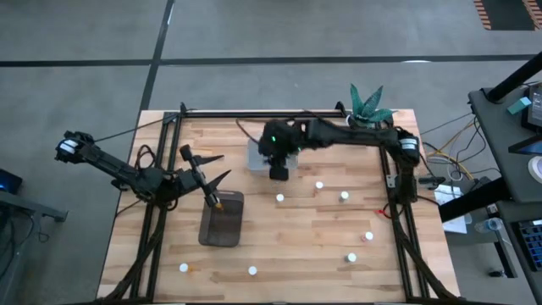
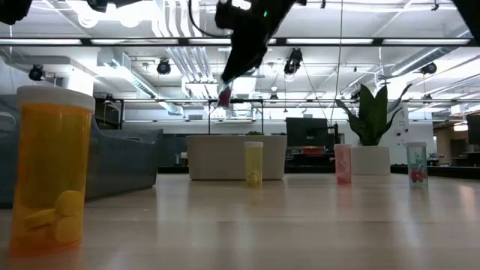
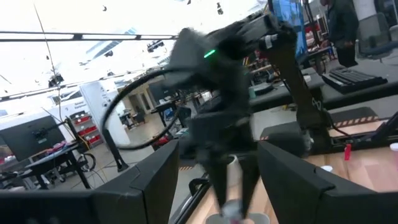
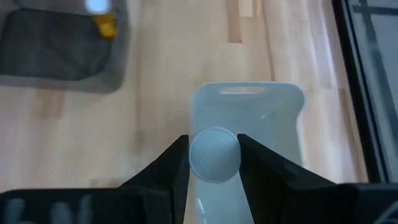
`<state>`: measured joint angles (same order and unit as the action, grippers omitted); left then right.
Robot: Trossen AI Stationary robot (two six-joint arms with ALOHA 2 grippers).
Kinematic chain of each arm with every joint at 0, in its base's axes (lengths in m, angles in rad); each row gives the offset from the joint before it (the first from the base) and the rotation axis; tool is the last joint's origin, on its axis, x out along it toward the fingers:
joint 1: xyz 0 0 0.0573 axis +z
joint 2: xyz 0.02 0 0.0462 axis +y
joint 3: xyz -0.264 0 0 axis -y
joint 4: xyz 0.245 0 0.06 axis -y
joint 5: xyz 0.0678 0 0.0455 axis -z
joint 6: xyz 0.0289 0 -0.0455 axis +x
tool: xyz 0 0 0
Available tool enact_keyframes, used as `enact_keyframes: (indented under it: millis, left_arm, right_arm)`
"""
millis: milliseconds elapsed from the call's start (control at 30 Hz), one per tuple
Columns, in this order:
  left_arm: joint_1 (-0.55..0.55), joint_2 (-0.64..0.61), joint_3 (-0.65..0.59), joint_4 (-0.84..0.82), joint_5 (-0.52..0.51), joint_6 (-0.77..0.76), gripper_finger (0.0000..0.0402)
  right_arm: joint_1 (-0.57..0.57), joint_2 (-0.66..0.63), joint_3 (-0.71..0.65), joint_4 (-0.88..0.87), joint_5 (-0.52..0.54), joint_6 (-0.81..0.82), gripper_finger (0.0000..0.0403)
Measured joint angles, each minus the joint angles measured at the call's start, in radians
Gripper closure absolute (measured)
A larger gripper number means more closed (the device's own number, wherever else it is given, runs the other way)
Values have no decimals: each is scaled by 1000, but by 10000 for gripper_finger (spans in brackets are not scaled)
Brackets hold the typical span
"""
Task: Pick and place medicine bottles into bin by pill shape (circle, oval)
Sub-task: Put the top blue capsule bottle into the gray bin
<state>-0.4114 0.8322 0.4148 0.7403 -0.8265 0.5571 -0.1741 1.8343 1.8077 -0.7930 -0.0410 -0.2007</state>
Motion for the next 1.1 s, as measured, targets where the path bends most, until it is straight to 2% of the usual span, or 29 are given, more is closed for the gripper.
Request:
enact_keyframes:
  millis: [133,567,1100]
  left_arm:
    - [0,-1,-5,-4,0,1,201]
    - [0,-2,-6,-17,-1,5,201]
    - [0,-2,-7,-17,-1,8,201]
  right_arm:
    - [-67,81,48,10,-69,-32,289]
    - [-161,338,264,-28,-94,-127,287]
    - [-174,371,252,-49,-98,-122,285]
